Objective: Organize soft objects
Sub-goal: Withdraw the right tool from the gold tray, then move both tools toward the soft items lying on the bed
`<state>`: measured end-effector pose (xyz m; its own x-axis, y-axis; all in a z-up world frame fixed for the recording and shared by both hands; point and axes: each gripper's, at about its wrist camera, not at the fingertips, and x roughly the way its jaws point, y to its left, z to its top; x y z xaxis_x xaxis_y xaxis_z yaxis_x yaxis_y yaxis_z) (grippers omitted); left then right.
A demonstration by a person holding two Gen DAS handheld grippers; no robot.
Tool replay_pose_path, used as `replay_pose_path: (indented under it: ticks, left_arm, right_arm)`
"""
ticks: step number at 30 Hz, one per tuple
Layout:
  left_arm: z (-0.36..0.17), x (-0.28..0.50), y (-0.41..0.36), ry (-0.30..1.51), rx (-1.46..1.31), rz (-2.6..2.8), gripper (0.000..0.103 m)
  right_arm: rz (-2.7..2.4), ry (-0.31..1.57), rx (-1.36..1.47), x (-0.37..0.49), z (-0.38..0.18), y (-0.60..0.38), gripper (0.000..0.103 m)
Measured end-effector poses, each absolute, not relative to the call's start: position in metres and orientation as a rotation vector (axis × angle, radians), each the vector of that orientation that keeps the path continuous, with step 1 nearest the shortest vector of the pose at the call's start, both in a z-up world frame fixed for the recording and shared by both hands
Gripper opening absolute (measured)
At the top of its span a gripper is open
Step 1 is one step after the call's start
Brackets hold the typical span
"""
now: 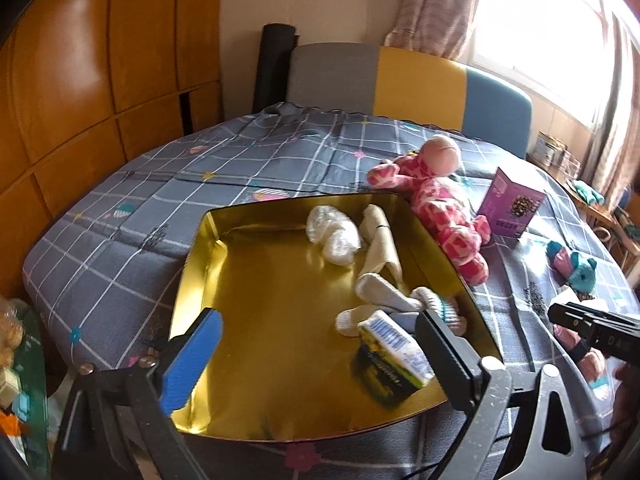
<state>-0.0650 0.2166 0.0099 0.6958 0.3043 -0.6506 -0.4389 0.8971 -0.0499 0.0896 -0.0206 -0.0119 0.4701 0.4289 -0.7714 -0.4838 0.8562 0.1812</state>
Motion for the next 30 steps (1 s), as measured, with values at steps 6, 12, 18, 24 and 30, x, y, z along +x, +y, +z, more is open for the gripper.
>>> replay_pose_path:
  ticks: [6,12,18,24,30]
  left_arm:
    - [0.017,-0.043,0.188,0.698,-0.147,0.321,0.103]
    - [0.023,-0.022,0.151,0.699,-0.067,0.218,0.103]
    - [0.019,0.001,0.119,0.738,-0.021,0.109,0.103]
    - [0.010,0.020,0.090,0.781,0.017,0.031,0.103]
    - [0.003,0.039,0.060,0.813,0.037,-0.064,0.103]
  right_arm:
    - [0.445,0.917,-0.025,0.102,-0.009,-0.077,0.046]
    - [0.325,0.902,0.058,0.112,-0.001,-0.139,0.046]
    - [0.228,0.900,0.178,0.119,-0.001,-0.199,0.049]
    - [0.195,0.888,0.301,0.120,-0.009,-0.239,0.057]
    - [0.228,0.873,0.406,0.122,-0.009,-0.251,0.058]
